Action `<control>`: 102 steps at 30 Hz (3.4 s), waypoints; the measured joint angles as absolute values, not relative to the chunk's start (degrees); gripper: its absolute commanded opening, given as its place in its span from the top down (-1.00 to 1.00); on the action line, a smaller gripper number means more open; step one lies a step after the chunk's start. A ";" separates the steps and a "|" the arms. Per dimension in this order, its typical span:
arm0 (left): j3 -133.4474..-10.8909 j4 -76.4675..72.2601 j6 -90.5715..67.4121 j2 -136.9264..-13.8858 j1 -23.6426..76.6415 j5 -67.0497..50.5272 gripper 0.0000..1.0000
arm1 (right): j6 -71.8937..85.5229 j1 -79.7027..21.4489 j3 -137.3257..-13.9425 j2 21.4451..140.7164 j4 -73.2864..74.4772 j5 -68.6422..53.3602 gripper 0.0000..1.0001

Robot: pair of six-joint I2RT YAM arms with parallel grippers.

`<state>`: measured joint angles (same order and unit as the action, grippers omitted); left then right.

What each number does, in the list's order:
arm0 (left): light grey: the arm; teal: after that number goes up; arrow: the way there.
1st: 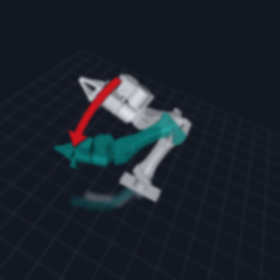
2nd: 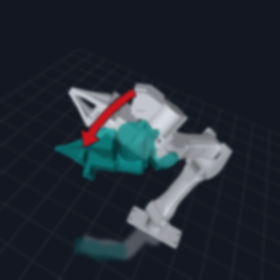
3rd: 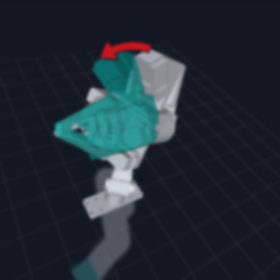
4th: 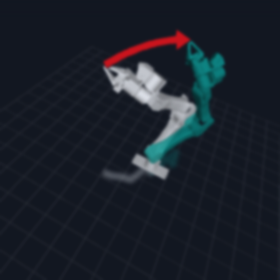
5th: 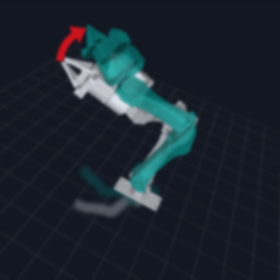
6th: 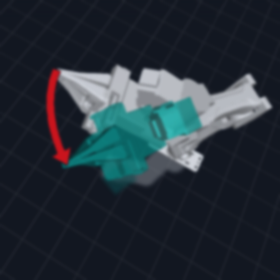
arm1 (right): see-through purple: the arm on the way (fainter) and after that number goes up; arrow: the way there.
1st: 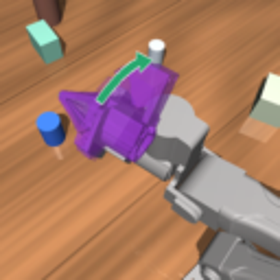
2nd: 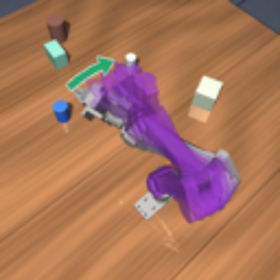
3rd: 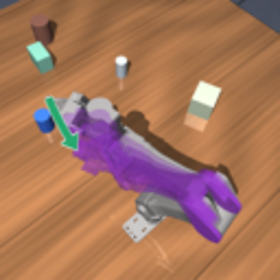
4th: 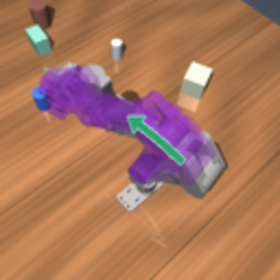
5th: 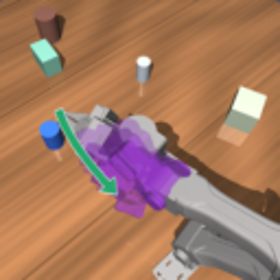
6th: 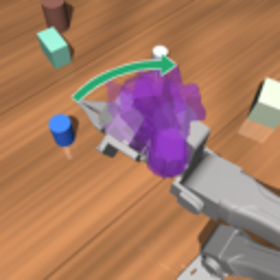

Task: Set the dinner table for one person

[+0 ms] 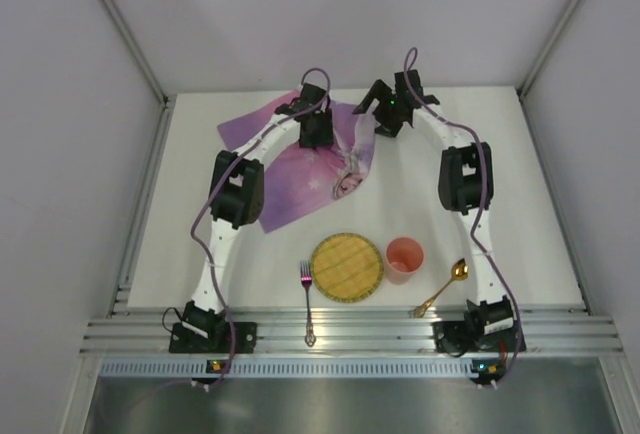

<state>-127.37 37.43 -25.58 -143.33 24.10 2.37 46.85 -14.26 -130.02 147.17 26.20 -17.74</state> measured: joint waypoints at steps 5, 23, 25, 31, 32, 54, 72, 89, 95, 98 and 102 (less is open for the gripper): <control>-118.17 32.14 -20.60 -138.52 24.67 -1.67 0.05 | 47.20 -14.41 -130.65 147.70 25.93 -17.50 -0.99; -106.74 35.86 -19.97 -128.70 23.44 -3.75 -0.96 | 50.65 -12.88 -129.73 151.85 19.35 -20.62 1.00; -102.98 37.36 -21.82 -124.49 21.58 -1.13 -0.97 | 50.78 -12.62 -126.26 149.97 17.93 -20.86 1.00; -86.94 36.21 -26.02 -110.34 12.49 4.89 -0.94 | 50.52 -10.24 -112.57 141.60 16.62 -20.53 1.00; -85.23 36.05 -26.44 -109.73 11.25 5.58 -0.94 | 50.22 -9.54 -110.19 139.98 16.78 -20.14 1.00; -102.63 43.31 -33.65 -128.03 9.69 11.64 -0.50 | 43.57 2.92 -59.00 91.59 31.35 -10.63 1.00; -93.93 51.22 -41.85 -118.17 10.96 13.85 -0.93 | 40.45 3.42 -55.48 92.55 39.48 -8.45 1.00; -64.69 53.82 -46.57 -95.53 22.44 3.22 -0.81 | 38.13 2.63 -54.63 93.76 38.50 -9.63 1.00; -62.19 52.60 -46.54 -100.60 23.79 1.41 -0.75 | 37.76 2.59 -54.68 95.37 38.13 -10.24 1.00; -62.74 52.42 -45.78 -102.08 23.77 0.10 -0.63 | 37.60 2.46 -54.89 95.77 37.93 -10.46 1.00; -64.95 53.01 -44.29 -104.27 23.79 -1.15 -0.02 | 37.50 2.42 -55.94 96.75 37.87 -10.85 1.00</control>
